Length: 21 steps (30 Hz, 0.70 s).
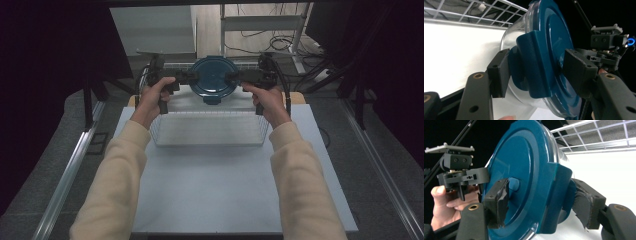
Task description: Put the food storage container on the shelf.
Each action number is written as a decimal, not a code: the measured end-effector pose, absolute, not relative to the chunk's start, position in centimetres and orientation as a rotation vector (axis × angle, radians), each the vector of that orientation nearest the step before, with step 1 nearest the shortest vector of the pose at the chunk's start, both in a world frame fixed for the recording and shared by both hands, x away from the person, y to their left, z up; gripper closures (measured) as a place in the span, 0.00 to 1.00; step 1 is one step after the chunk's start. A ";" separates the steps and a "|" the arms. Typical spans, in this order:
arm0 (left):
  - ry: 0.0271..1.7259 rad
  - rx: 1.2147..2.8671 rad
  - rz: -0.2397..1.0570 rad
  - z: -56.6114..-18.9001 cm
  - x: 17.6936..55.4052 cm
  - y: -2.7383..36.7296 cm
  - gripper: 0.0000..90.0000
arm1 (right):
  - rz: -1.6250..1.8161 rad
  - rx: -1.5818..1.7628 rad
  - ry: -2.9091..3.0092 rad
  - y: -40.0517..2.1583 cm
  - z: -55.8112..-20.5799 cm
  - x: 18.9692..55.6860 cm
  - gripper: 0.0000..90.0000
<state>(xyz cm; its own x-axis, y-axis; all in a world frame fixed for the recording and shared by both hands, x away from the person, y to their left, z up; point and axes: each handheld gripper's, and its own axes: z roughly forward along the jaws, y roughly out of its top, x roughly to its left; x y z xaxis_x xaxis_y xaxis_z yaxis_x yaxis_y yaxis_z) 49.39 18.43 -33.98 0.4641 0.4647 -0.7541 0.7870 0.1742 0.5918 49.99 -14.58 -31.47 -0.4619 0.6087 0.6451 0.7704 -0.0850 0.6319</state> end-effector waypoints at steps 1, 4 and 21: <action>1.171 1.460 -0.330 -34.1 49.5 18.4 0.45 | -1.584 -1.538 -2.014 -14.6 -31.5 50.0 0.37; 1.191 1.450 -0.357 -34.5 49.8 18.4 0.43 | -1.566 -1.581 -1.930 -14.7 -32.0 50.5 0.36; 1.167 1.493 -0.065 -32.1 46.1 18.7 0.22 | -1.607 -1.698 -2.115 -13.9 -30.5 47.5 0.14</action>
